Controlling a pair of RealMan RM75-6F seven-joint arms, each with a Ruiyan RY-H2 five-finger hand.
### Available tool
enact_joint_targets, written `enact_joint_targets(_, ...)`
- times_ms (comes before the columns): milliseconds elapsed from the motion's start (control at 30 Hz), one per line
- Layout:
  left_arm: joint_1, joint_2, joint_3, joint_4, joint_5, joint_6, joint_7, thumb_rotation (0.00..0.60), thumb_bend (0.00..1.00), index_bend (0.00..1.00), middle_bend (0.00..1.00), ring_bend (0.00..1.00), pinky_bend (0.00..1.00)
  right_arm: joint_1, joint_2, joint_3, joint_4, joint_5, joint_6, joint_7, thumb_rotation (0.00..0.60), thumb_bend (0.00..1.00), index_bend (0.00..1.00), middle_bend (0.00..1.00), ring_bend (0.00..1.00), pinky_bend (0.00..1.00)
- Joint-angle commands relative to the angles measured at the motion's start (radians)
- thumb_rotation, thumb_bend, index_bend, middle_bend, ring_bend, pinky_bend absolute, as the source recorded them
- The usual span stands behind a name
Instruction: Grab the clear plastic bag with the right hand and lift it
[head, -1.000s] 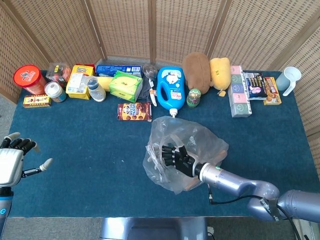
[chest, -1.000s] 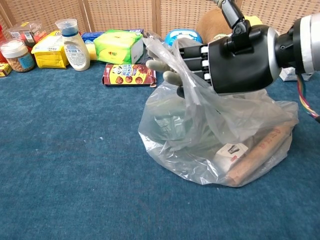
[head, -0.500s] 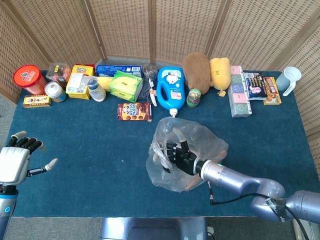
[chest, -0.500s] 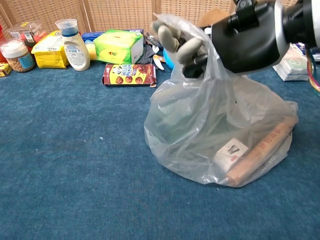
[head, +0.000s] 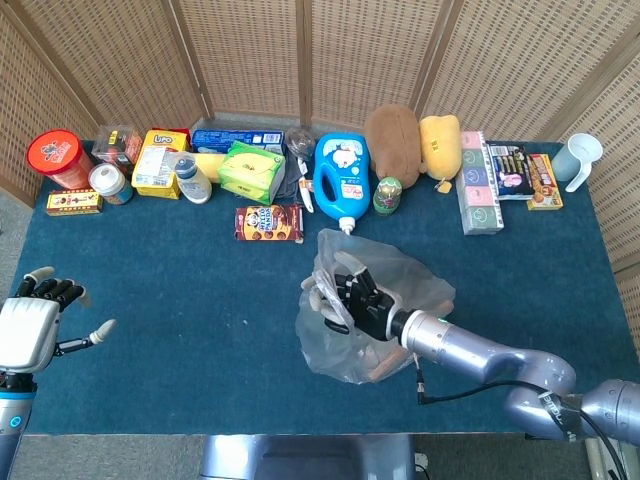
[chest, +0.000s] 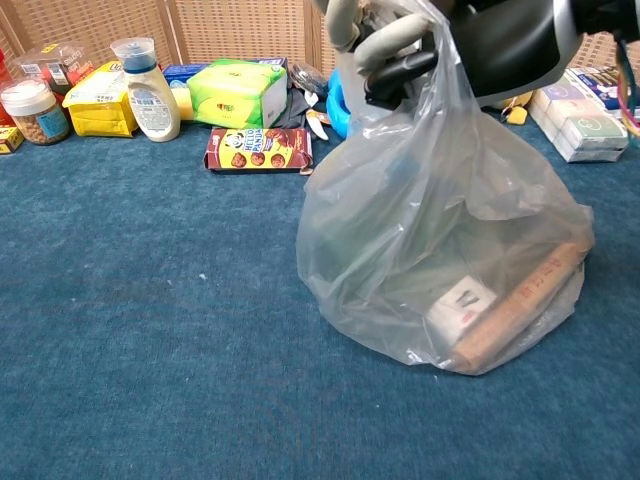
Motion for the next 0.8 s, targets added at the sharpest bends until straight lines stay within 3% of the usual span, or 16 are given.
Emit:
enact_joint_targets(33,0.0,-0.002,0.001,0.002,0.0,0.0,-0.002,0.001,0.16,0.54,0.5,0.43,0.21,-0.015,0.001,0.008,0.004,0.002,0.006,-0.013,0.114,0.52,0.44,0.63,0.83,0.83)
enact_joint_targets(133,-0.001,-0.004,0.001,0.003,0.0,-0.001,-0.002,0.001,0.16,0.54,0.5,0.43,0.21,-0.03,0.004,0.018,0.011,0.002,0.006,-0.027,0.14,0.58,0.45,0.64,0.83,0.83)
enact_joint_targets(300,-0.003,-0.008,0.003,0.001,0.001,-0.005,0.003,0.0,0.16,0.54,0.5,0.43,0.21,-0.061,0.016,0.041,0.018,-0.001,0.01,-0.026,0.35,0.66,0.46,0.66,0.85,0.84)
enact_joint_targets(400,-0.004,-0.009,0.002,-0.001,0.001,-0.005,0.005,0.0,0.16,0.54,0.5,0.43,0.21,-0.076,0.025,0.05,0.019,-0.009,0.017,-0.02,0.429,0.67,0.47,0.67,0.87,0.85)
enact_joint_targets(667,-0.002,-0.011,0.004,-0.005,0.001,-0.002,0.009,0.0,0.16,0.54,0.5,0.43,0.21,-0.123,0.068,0.083,0.014,-0.036,0.057,0.029,0.547,0.69,0.48,0.68,0.88,0.86)
enact_joint_targets(800,0.003,-0.015,0.007,-0.005,-0.001,0.002,0.006,0.0,0.16,0.54,0.5,0.43,0.21,-0.146,0.11,0.112,0.006,-0.056,0.093,0.08,0.563,0.69,0.48,0.68,0.88,0.86)
